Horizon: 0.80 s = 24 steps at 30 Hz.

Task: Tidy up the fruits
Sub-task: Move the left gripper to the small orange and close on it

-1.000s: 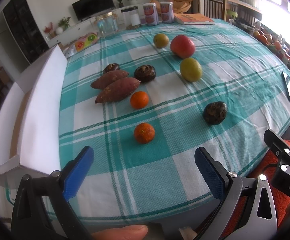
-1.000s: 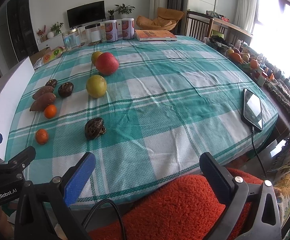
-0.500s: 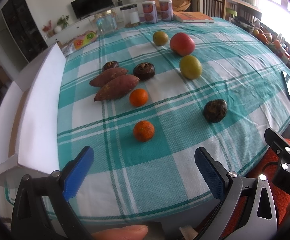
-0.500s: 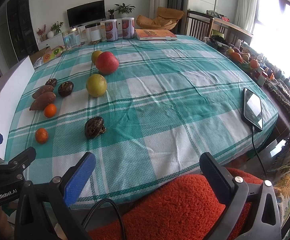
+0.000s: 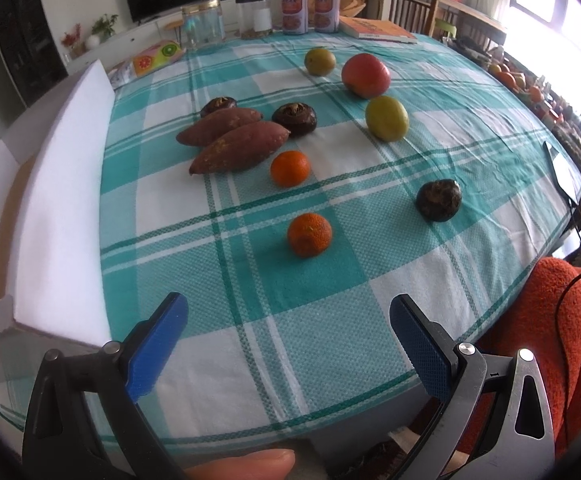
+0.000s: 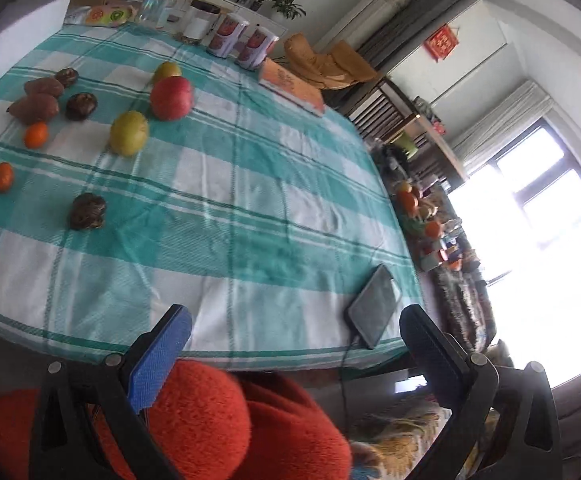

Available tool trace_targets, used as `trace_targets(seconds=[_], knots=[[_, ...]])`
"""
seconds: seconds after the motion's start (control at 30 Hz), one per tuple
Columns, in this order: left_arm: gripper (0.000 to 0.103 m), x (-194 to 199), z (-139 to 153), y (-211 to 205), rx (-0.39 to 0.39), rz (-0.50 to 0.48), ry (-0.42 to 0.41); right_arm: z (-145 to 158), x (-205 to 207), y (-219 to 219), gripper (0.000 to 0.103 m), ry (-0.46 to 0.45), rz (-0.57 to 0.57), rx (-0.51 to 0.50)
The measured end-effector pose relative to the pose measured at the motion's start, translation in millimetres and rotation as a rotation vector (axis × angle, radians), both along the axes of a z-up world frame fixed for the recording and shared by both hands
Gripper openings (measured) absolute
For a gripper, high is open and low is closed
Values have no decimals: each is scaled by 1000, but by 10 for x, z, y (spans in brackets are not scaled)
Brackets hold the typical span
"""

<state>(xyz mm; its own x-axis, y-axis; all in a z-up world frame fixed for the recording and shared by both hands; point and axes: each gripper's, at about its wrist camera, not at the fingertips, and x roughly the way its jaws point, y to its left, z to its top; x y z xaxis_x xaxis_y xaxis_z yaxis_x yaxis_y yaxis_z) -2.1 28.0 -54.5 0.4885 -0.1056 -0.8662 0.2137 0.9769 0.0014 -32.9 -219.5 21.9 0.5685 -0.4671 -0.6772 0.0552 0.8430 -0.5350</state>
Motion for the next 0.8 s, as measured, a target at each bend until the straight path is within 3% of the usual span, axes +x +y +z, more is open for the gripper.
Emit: trace_targets(seconds=[0.13, 0.27, 0.37, 0.43, 0.53, 0.7, 0.8], knots=[[102, -4, -156, -9, -52, 9, 52, -124, -30, -145, 103, -51, -2, 485], [102, 33, -263, 94, -21, 22, 33, -480, -96, -128, 103, -133, -74, 641], [102, 99, -389, 194, -30, 49, 53, -650, -113, 22, 103, -140, -62, 655], [102, 143, -463, 223, -27, 67, 61, -609, -134, 105, 103, -166, -34, 620], [103, 168, -485, 172, 20, 56, 21, -555, -163, 168, 103, -204, 3, 578], [103, 221, -490, 191, 7, 84, -36, -578, -144, 106, 103, -195, -4, 617], [103, 193, -506, 222, -5, 42, -100, -594, -145, 43, 103, -197, -17, 651]])
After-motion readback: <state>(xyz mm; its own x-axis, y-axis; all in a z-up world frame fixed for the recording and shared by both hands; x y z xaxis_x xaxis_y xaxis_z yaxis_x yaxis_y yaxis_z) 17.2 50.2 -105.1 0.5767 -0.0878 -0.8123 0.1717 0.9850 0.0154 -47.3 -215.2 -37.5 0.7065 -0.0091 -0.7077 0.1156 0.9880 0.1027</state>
